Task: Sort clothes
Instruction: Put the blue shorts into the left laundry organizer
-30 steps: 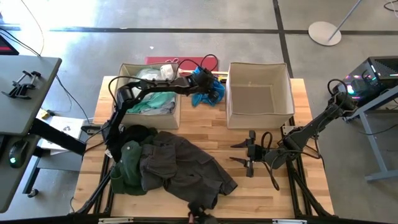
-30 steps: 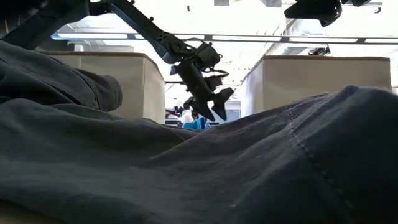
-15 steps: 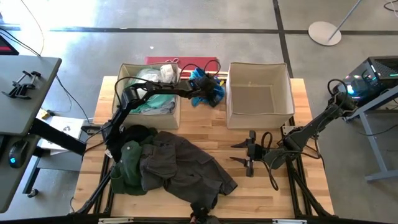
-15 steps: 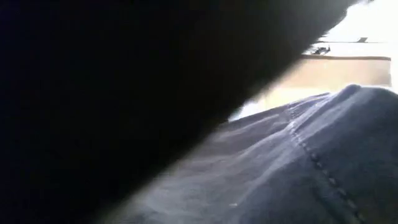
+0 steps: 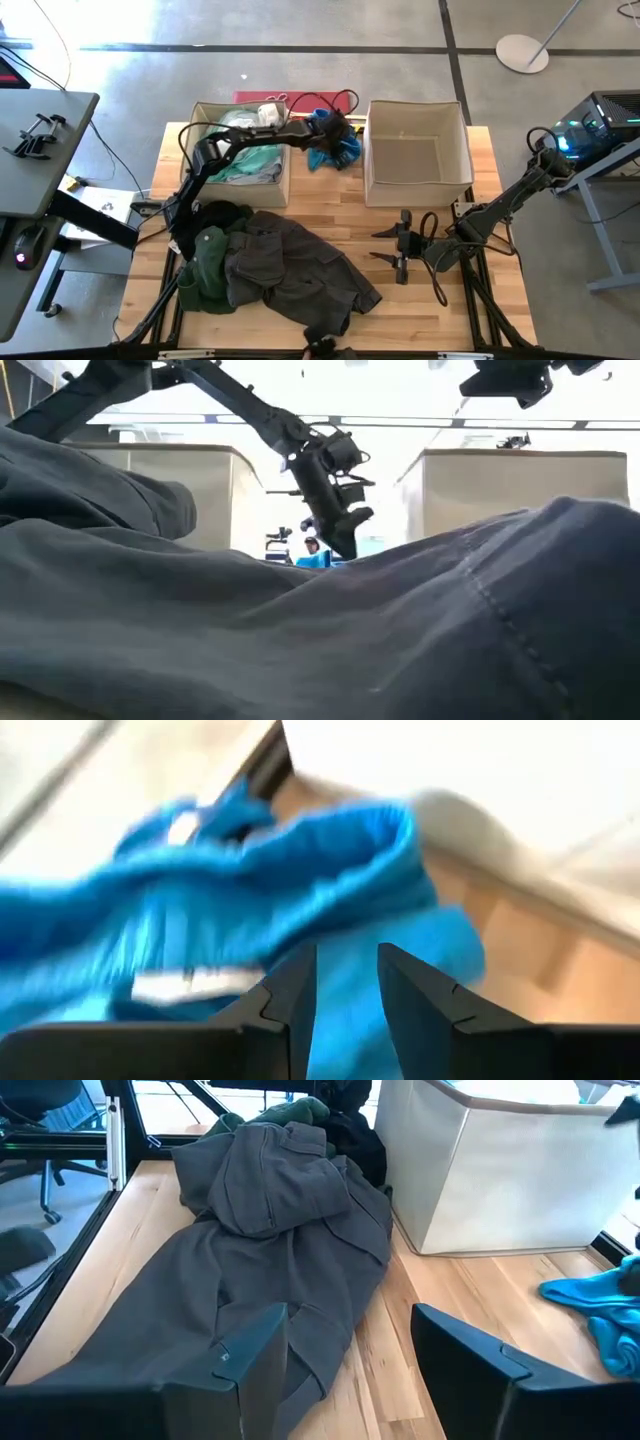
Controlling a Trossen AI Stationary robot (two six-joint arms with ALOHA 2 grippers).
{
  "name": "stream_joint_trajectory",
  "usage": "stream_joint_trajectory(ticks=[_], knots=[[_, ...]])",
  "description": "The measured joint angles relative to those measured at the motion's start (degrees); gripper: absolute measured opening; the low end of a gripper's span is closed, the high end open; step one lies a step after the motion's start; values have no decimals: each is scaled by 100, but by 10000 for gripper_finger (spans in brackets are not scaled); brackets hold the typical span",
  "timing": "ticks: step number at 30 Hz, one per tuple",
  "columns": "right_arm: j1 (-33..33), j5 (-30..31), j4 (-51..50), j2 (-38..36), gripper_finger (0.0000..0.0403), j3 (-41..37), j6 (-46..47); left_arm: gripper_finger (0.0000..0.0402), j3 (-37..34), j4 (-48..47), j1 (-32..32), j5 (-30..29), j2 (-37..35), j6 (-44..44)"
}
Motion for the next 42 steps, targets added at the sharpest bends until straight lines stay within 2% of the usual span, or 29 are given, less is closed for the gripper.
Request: stream_joint_trajectory(ticks=[2, 5, 13, 19, 24, 28, 35, 42], knots=[[0, 1, -5, 0, 201, -1, 0, 93, 300, -740, -16, -15, 3, -371], [0, 0, -10, 0, 201, -2, 0, 90, 499, -1216, -35, -129, 4, -833], [0, 0, -16, 0, 201, -2, 46, 108, 219, -1371, 138, -271, 144, -1080], [0, 0, -23, 0, 201, -2, 47, 117, 222, -2023, 316, -87, 255, -1295], [0, 0, -43, 0, 201, -2, 63, 116, 222, -2021, 341, 91, 315, -1299], [0, 0, -63, 0, 201, -2, 78, 91, 222, -2016, 349, 382, 308, -1287], [4, -80, -65, 1, 201, -2, 197, 11, 222, -2314, 373, 397, 308, -963], [4, -118, -65, 2, 201, -2, 197, 1, 224, -2916, 171, 711, 304, -688]])
